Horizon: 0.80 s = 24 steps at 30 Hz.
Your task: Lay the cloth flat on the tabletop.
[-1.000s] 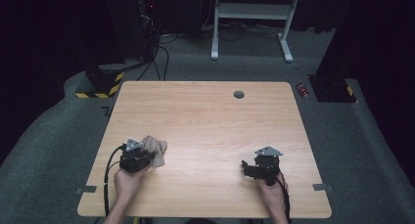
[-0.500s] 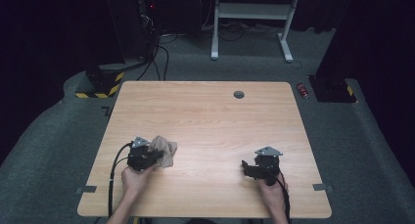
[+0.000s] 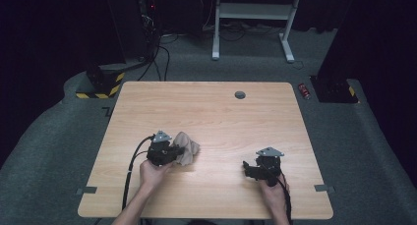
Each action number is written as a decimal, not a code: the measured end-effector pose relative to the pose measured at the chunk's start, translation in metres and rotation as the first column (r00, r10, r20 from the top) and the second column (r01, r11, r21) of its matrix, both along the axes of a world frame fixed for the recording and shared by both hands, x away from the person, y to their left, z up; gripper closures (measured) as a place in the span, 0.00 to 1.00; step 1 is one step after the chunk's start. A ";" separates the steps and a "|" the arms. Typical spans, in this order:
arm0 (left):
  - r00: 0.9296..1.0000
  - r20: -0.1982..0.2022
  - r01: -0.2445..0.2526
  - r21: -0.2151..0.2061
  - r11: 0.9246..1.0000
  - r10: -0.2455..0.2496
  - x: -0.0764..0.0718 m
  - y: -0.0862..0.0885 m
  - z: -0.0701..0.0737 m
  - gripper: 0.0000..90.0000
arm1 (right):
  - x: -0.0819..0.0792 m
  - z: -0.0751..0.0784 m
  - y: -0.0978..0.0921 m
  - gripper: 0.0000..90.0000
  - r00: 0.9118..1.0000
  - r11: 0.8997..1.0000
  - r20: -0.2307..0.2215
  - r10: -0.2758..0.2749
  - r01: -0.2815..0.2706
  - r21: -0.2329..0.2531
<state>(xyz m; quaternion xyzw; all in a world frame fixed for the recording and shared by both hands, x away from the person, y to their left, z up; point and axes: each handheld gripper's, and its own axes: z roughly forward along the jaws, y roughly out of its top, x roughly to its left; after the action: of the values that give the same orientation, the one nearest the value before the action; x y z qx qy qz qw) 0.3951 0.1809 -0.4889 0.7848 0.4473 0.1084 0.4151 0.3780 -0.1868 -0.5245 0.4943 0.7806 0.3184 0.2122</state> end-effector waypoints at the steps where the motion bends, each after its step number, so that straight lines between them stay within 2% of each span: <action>1: 1.000 0.000 0.000 0.000 1.000 0.000 0.000 0.000 0.000 0.89 | 0.000 0.000 0.000 0.17 1.000 1.000 0.000 0.000 0.000 0.000; 4: 1.000 -0.008 0.019 -0.011 1.000 -0.019 0.004 -0.012 -0.001 0.89 | 0.000 0.000 0.000 0.17 1.000 1.000 0.000 0.000 0.000 0.000; 8: 0.999 -0.004 0.041 -0.006 0.999 -0.041 0.005 -0.022 0.000 0.89 | 0.000 0.000 0.000 0.17 1.000 1.000 0.000 0.000 0.000 0.000; 9: 0.998 -0.005 0.057 -0.005 0.998 -0.057 0.007 -0.030 0.000 0.89 | 0.000 0.000 0.000 0.16 1.000 1.000 0.000 0.000 0.000 0.000; 17: 0.996 -0.017 0.083 -0.016 0.996 -0.083 0.012 -0.048 -0.005 0.88 | 0.000 0.000 0.000 0.17 1.000 1.000 0.000 0.000 0.000 0.000; 24: 0.994 -0.015 0.108 -0.003 0.994 -0.108 0.012 -0.062 -0.008 0.88 | 0.000 0.000 0.000 0.16 1.000 1.000 0.000 0.000 0.000 0.000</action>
<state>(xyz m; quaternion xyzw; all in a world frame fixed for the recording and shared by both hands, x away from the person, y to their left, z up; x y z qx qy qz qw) 0.4074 0.1191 -0.4969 0.8081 0.4074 0.0794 0.4179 0.3780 -0.1868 -0.5245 0.4943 0.7806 0.3184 0.2121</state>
